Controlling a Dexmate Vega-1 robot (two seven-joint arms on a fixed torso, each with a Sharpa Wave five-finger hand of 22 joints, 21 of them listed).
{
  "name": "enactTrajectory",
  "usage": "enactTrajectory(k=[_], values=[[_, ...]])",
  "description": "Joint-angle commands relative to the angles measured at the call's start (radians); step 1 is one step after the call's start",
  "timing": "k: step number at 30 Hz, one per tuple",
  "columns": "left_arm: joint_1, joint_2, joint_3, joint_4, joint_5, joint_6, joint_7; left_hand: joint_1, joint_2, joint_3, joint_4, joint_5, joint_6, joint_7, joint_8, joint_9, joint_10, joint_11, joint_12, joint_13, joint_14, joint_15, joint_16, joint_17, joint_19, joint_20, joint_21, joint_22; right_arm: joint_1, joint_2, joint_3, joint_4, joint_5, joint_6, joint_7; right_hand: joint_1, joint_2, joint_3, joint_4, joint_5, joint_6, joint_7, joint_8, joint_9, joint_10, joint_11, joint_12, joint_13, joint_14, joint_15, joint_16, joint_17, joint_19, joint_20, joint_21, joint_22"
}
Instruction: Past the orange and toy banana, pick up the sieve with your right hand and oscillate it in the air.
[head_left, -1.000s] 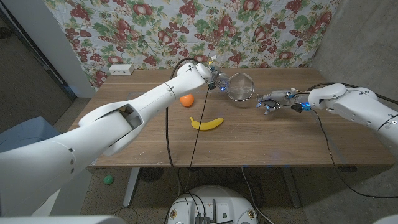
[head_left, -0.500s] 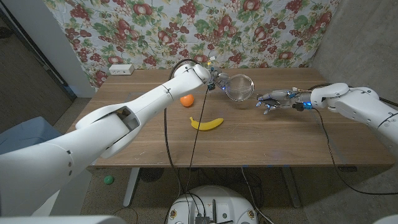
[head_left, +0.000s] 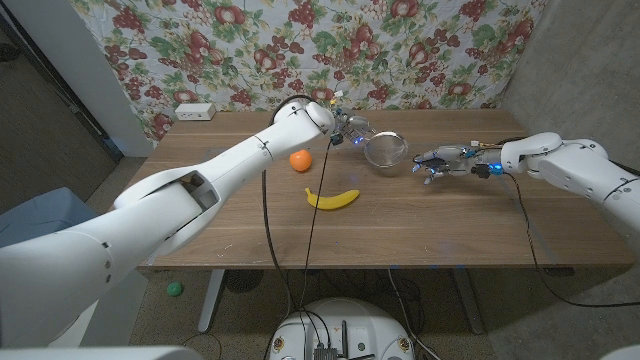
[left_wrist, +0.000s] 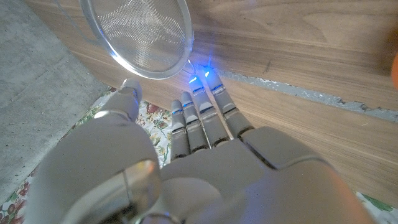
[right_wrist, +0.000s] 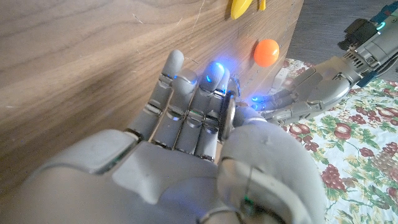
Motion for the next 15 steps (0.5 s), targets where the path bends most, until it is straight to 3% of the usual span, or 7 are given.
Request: enactTrajectory(k=[1, 4, 15], values=[[0.008, 0.036, -0.015, -0.034, -0.019, -0.008, -0.034, -0.053, -0.015, -0.020, 0.001, -0.006, -0.132, -0.006, 0.006, -0.002, -0.159, 0.031, 0.000, 0.001, -0.160, 0.051, -0.020, -0.009, -0.098, 0.025, -0.050, -0.003, 0.014, 0.018, -0.001, 0.047, 0.020, 0.022, 0.051, 0.006, -0.001, 0.003, 0.006, 0.010, 0.033, 0.031, 0.007, 0.020, 0.000, -0.009, 0.019, 0.017, -0.007, -0.059, 0.015, -0.001, -0.008, -0.073, 0.018, -0.002], [0.024, 0.047, -0.029, -0.052, -0.025, -0.011, -0.022, -0.080, -0.020, -0.029, 0.001, -0.007, -0.214, -0.024, 0.003, -0.004, -0.251, 0.056, -0.001, 0.001, -0.243, 0.073, -0.021, -0.015, -0.162, 0.039, -0.086, -0.005, 0.013, 0.019, 0.001, 0.052, 0.025, 0.026, 0.055, 0.008, -0.001, 0.003, 0.008, 0.010, 0.034, 0.032, 0.004, 0.024, 0.002, -0.011, 0.016, 0.007, -0.009, -0.058, 0.022, -0.001, -0.011, -0.074, 0.026, -0.005], [0.110, 0.092, -0.103, -0.165, -0.048, -0.043, 0.071, -0.141, -0.021, -0.041, 0.005, -0.011, -0.339, -0.056, 0.007, -0.006, -0.418, 0.062, 0.001, -0.001, -0.415, 0.115, -0.025, -0.022, -0.253, 0.057, -0.145, -0.005, -0.002, 0.012, 0.014, 0.041, 0.038, 0.034, 0.050, 0.013, -0.003, 0.002, 0.010, 0.011, 0.040, 0.032, -0.004, 0.035, -0.001, -0.013, 0.030, 0.014, -0.014, -0.059, 0.042, -0.001, -0.018, -0.077, 0.052, -0.016]])
